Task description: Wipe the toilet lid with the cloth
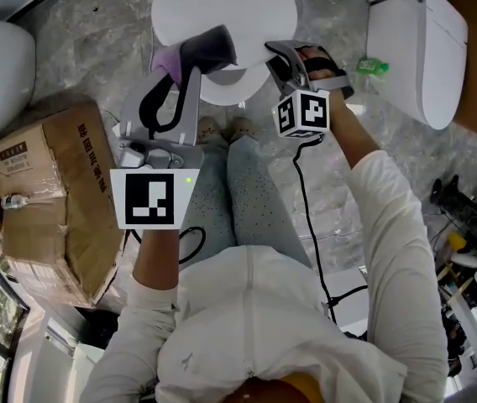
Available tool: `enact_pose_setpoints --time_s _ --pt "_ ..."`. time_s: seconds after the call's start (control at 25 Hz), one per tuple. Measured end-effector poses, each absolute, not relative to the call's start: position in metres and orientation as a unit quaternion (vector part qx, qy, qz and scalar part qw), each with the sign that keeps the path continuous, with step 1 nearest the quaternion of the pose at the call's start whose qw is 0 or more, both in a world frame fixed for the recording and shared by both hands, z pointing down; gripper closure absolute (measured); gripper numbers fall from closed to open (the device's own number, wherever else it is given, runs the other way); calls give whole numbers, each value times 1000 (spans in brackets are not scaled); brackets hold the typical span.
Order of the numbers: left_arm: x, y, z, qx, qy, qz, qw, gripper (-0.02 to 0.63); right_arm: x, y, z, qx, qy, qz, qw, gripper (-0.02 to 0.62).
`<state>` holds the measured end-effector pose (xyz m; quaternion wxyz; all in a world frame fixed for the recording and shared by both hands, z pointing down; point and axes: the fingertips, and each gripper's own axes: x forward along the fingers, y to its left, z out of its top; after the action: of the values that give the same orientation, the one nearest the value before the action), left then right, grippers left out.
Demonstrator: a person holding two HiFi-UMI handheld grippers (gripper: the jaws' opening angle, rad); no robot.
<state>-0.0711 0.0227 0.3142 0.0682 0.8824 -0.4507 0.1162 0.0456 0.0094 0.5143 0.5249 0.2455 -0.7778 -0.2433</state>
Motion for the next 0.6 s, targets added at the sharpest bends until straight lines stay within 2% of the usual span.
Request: enact_pose_setpoints --time_s 0.16,0.28,0.6 --pt "-72 29 322 881 -452 121 75 581 43 24 528 251 -772 -251 528 506" --pt "-75 32 326 880 -452 123 78 581 40 33 537 250 -772 -246 530 466" --pt "-74 37 336 880 -450 127 89 581 39 51 559 202 -772 -236 554 465"
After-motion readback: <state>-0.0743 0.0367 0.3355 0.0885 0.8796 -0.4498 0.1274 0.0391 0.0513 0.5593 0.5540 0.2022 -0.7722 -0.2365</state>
